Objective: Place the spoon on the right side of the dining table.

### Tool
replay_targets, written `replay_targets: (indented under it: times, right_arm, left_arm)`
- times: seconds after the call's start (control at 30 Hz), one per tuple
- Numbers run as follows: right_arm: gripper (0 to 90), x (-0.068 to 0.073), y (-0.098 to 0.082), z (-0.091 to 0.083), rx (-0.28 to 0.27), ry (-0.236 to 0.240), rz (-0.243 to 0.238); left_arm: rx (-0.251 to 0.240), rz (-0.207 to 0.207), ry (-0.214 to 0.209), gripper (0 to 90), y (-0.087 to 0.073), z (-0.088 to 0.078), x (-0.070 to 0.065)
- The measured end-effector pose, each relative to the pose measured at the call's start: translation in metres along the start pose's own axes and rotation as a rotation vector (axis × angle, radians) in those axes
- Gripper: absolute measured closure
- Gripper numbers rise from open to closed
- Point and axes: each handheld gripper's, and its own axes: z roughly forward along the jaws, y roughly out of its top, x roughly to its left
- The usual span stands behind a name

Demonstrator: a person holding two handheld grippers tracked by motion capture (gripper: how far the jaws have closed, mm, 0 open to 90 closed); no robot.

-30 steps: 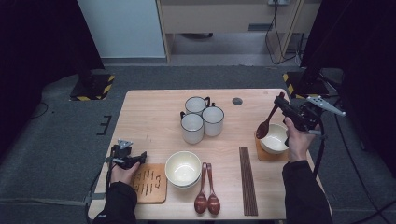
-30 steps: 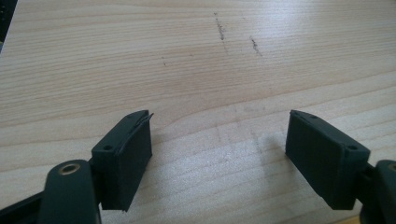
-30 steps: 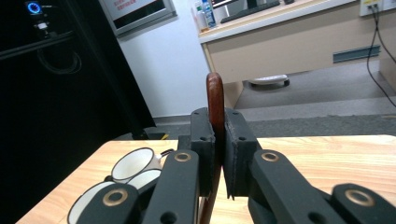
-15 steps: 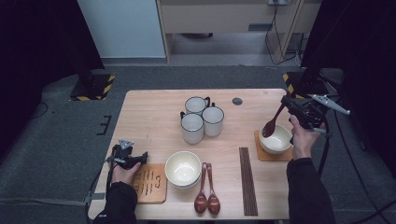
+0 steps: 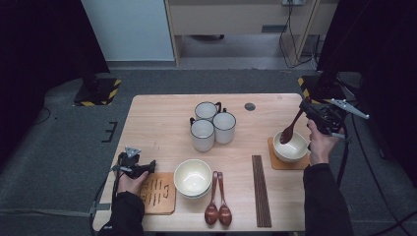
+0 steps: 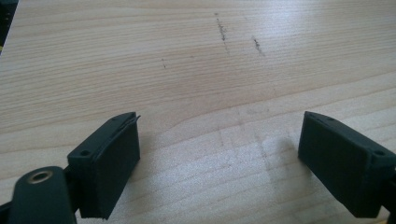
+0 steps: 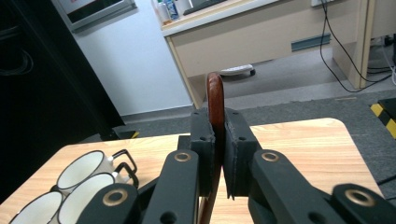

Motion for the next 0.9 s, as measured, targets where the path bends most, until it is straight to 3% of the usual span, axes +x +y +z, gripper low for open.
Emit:
replay_targets:
  times: [0.3, 0.5, 0.9]
  right_arm:
    - [84.2, -0.007, -0.001, 0.001, 0.008, -0.027, -0.006]
    - [84.1, -0.016, -0.010, 0.003, 0.020, -0.048, 0.019]
    - [84.1, -0.019, -0.017, 0.011, 0.051, -0.085, -0.004]
  left_arm:
    - [0.002, -0.001, 0.000, 10.2, 0.000, 0.000, 0.000]
    - [0.002, -0.001, 0.001, 10.1, 0.000, 0.000, 0.000]
    - [0.003, 0.000, 0.001, 9.6, 0.000, 0.000, 0.000]
